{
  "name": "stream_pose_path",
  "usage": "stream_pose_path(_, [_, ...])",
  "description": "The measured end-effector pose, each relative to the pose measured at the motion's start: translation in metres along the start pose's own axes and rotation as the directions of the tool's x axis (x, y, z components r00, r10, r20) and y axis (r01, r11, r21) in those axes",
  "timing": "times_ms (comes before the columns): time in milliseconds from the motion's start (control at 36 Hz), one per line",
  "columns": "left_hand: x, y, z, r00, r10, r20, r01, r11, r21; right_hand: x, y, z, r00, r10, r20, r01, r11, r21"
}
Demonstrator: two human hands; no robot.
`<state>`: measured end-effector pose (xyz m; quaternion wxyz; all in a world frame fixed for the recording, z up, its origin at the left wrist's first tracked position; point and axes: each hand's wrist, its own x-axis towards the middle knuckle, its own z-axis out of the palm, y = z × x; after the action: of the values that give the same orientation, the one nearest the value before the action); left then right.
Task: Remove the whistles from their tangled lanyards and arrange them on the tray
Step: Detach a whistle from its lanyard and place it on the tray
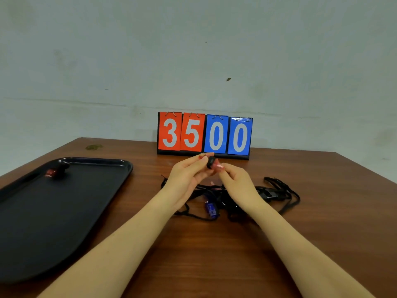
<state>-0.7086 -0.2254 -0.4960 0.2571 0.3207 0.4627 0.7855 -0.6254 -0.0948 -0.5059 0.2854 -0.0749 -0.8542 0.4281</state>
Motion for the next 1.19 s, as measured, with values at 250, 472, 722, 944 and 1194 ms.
stream_pose_path(250, [0.005, -0.010, -0.005, 0.981, -0.016, -0.193, 0.060, 0.973, 0.223, -0.003, 0.000, 0.007, 0.978, -0.088, 0.187, 0.161, 0.893, -0.420])
stream_pose_path(472, [0.006, -0.008, -0.007, 0.978, 0.037, -0.206, 0.030, 0.949, 0.315, -0.003, -0.003, 0.005, 0.974, -0.194, 0.120, 0.228, 0.852, -0.470])
stream_pose_path(722, [0.007, -0.007, -0.013, 0.986, 0.122, -0.111, -0.022, 0.764, 0.644, -0.002, -0.010, -0.003, 0.994, -0.068, -0.081, 0.060, 0.993, -0.100])
stream_pose_path(944, [0.005, -0.002, -0.007, 0.999, 0.043, 0.002, -0.032, 0.704, 0.710, 0.003, -0.007, -0.008, 0.984, 0.133, -0.118, -0.119, 0.986, 0.115])
stream_pose_path(1194, [-0.003, 0.006, 0.005, 0.996, -0.067, 0.066, 0.050, 0.972, 0.230, -0.001, -0.014, -0.010, 0.981, 0.179, -0.076, -0.148, 0.940, 0.306])
